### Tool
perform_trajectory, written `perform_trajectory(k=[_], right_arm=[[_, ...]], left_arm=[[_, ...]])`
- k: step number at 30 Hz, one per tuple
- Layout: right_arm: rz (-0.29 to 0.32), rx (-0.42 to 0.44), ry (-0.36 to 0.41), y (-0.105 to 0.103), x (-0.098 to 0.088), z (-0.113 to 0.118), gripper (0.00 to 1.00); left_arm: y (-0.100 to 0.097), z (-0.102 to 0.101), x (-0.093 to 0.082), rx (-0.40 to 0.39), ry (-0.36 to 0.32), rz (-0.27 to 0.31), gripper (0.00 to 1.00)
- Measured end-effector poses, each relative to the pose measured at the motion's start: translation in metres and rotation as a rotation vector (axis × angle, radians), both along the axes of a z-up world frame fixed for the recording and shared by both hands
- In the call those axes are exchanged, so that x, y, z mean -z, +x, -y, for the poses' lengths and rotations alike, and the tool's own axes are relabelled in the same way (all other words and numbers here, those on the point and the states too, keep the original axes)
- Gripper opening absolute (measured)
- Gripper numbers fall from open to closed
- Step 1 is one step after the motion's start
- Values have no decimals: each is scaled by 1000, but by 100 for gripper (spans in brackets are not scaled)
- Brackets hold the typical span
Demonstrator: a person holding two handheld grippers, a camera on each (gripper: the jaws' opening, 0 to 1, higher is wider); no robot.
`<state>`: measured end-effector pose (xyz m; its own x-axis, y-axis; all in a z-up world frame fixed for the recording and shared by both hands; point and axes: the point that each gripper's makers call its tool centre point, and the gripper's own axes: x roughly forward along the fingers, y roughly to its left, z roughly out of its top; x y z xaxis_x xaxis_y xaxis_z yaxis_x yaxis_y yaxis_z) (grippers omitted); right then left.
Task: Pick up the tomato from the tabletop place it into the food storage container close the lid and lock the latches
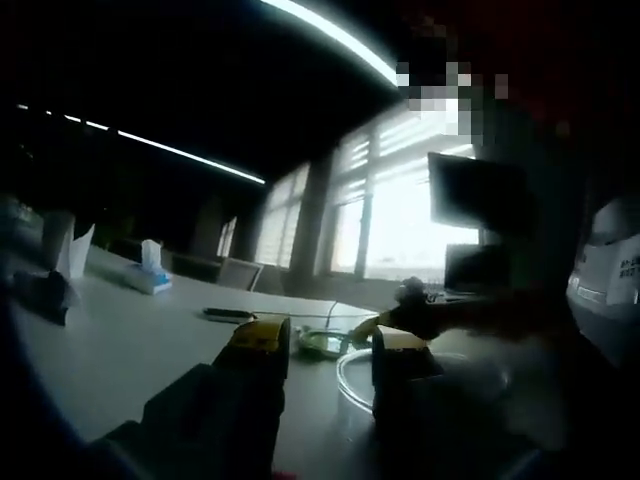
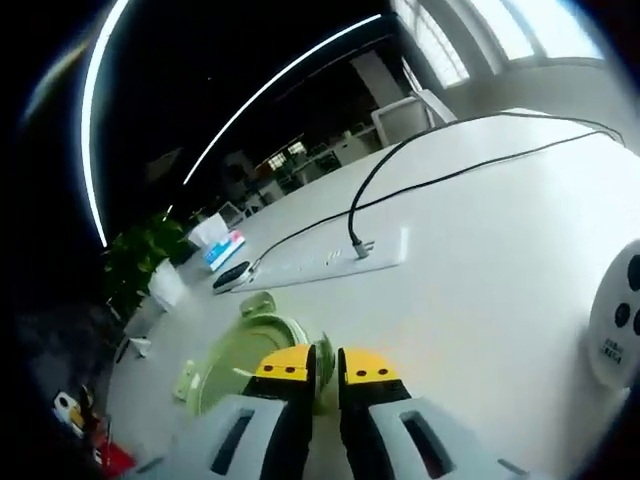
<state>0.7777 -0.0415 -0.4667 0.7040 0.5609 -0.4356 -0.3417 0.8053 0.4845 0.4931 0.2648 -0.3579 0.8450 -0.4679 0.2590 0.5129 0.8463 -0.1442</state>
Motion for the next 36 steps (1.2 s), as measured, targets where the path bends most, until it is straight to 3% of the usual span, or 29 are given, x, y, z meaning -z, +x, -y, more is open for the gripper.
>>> perform_trajectory(k=[4, 17, 28, 36], right_arm=[[-8, 4, 18, 2, -2, 5, 2], [-30, -25, 30, 5, 4, 4, 2], [-88, 26, 86, 0, 2, -7, 0], [-52, 64, 67, -3, -7, -12, 0]], left_arm=[[0, 3, 2, 6, 20, 0, 26], [3, -3, 3, -3, -4, -13, 25], [4, -4, 4, -6, -2, -18, 24], [4, -4, 3, -7, -5, -19, 24]])
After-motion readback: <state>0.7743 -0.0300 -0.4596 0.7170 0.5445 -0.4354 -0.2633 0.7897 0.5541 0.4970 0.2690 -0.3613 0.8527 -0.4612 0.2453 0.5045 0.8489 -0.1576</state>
